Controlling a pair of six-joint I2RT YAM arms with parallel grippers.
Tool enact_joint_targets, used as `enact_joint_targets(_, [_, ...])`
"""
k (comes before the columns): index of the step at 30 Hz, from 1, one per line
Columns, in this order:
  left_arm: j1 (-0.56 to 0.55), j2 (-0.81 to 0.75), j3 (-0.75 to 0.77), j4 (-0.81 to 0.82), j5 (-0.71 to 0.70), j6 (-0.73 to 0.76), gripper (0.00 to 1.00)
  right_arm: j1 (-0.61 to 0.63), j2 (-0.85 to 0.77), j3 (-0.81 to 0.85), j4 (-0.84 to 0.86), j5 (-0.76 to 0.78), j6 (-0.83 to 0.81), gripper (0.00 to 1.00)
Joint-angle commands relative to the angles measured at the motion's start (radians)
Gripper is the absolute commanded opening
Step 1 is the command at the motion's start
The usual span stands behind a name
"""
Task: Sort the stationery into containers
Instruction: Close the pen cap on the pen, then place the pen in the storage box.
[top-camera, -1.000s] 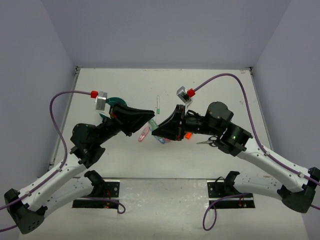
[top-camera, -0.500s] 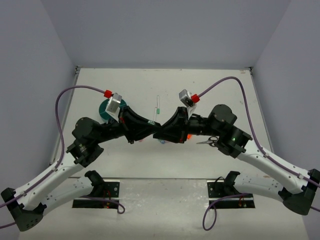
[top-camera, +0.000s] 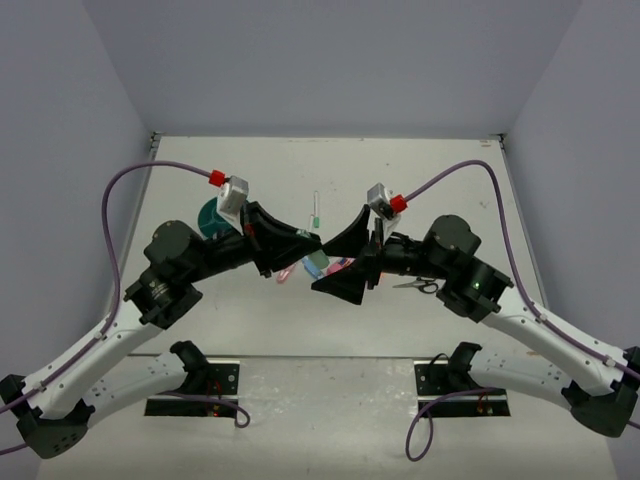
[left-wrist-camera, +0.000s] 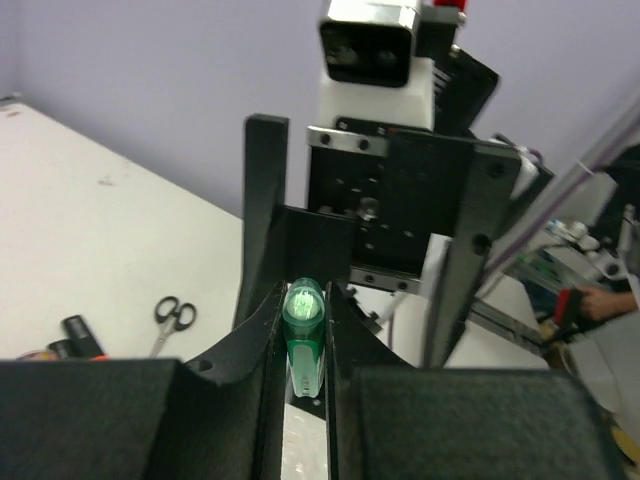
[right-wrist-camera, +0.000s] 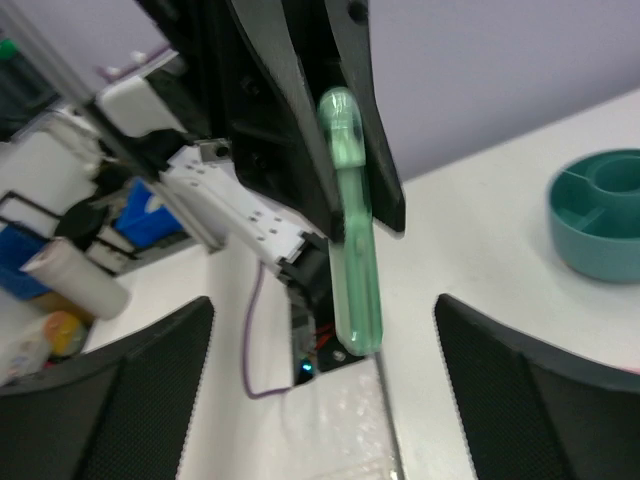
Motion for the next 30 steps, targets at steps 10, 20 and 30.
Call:
enact_joint_targets(10, [0.001,0.252,0.195,-0.415,-1.125,0.204,0.00,-0.005,-0.256,-0.133,-0.345,0.625,-0.035,0.99])
enact_joint_targets(20, [0.158,0.384,0.005,0.011,-1.092,0.632,0.00,-0.005,-0.360,-0.186,-0.408,0.628,-0.061,0.99])
enact_joint_targets(30, [0.275,0.528,-0.012,0.125,-0.897,0.688,0.00,-0.005,-0.370,-0.220,-0.418,0.598,-0.068,0.99])
